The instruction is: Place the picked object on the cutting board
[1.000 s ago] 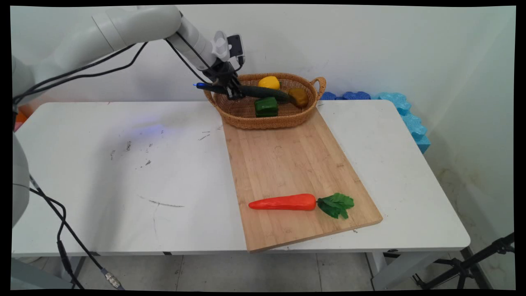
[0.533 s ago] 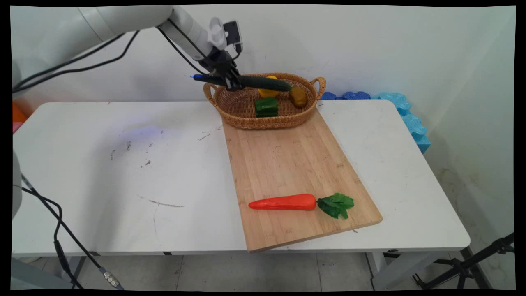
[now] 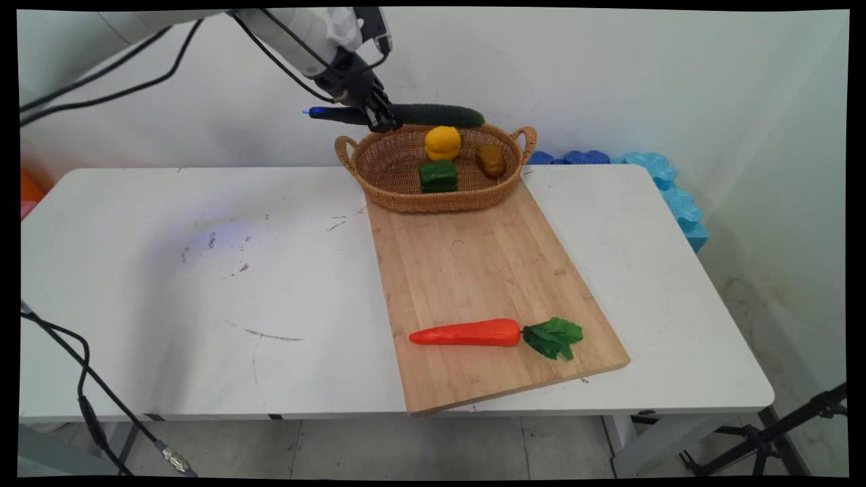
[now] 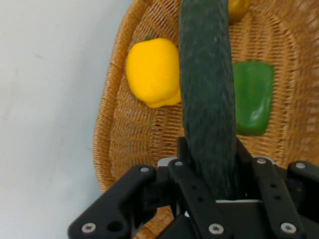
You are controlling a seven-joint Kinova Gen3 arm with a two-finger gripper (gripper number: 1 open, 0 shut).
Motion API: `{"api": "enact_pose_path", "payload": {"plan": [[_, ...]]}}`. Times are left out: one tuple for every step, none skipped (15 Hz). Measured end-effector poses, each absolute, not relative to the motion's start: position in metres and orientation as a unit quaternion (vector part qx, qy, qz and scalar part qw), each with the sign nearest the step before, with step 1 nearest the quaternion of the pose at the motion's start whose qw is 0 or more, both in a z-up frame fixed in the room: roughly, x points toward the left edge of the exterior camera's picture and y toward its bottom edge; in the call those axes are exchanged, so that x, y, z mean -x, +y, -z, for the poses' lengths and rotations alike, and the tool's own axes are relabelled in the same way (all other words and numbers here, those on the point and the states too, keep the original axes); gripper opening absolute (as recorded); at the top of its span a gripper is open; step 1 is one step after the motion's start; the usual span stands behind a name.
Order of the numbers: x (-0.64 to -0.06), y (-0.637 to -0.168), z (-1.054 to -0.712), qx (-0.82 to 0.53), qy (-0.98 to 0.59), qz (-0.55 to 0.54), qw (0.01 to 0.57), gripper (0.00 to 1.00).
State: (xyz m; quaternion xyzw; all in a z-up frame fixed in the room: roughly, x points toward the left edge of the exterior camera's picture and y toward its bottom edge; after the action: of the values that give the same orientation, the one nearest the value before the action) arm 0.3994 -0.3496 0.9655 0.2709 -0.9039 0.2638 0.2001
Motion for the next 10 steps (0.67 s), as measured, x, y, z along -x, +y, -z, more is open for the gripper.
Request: {"api": "enact_pose_path", "payload": {"plan": [[-0.398,-0.345,-0.969,-0.275,-0.902,-0.261,0.205,0.0],[-0.396,-0.34,-0.973,-0.28,-0.901,-0.256,0.211,0.0],[-0.395,-0.336,-0.976,-0.283,-0.9,-0.253,0.215,0.0],[-0.392,-0.331,-0.979,-0.286,-0.899,-0.248,0.22,0.0],[-0.391,-0.327,-0.981,-0.289,-0.898,-0.245,0.224,0.0],[-0.389,-0.321,-0.983,-0.292,-0.897,-0.24,0.229,0.0],[-0.388,-0.318,-0.984,-0.294,-0.896,-0.236,0.233,0.0],[-0.386,-0.312,-0.985,-0.296,-0.896,-0.23,0.237,0.0],[-0.383,-0.306,-0.985,-0.298,-0.896,-0.223,0.243,0.0],[-0.381,-0.3,-0.985,-0.298,-0.896,-0.217,0.249,0.0]]}}
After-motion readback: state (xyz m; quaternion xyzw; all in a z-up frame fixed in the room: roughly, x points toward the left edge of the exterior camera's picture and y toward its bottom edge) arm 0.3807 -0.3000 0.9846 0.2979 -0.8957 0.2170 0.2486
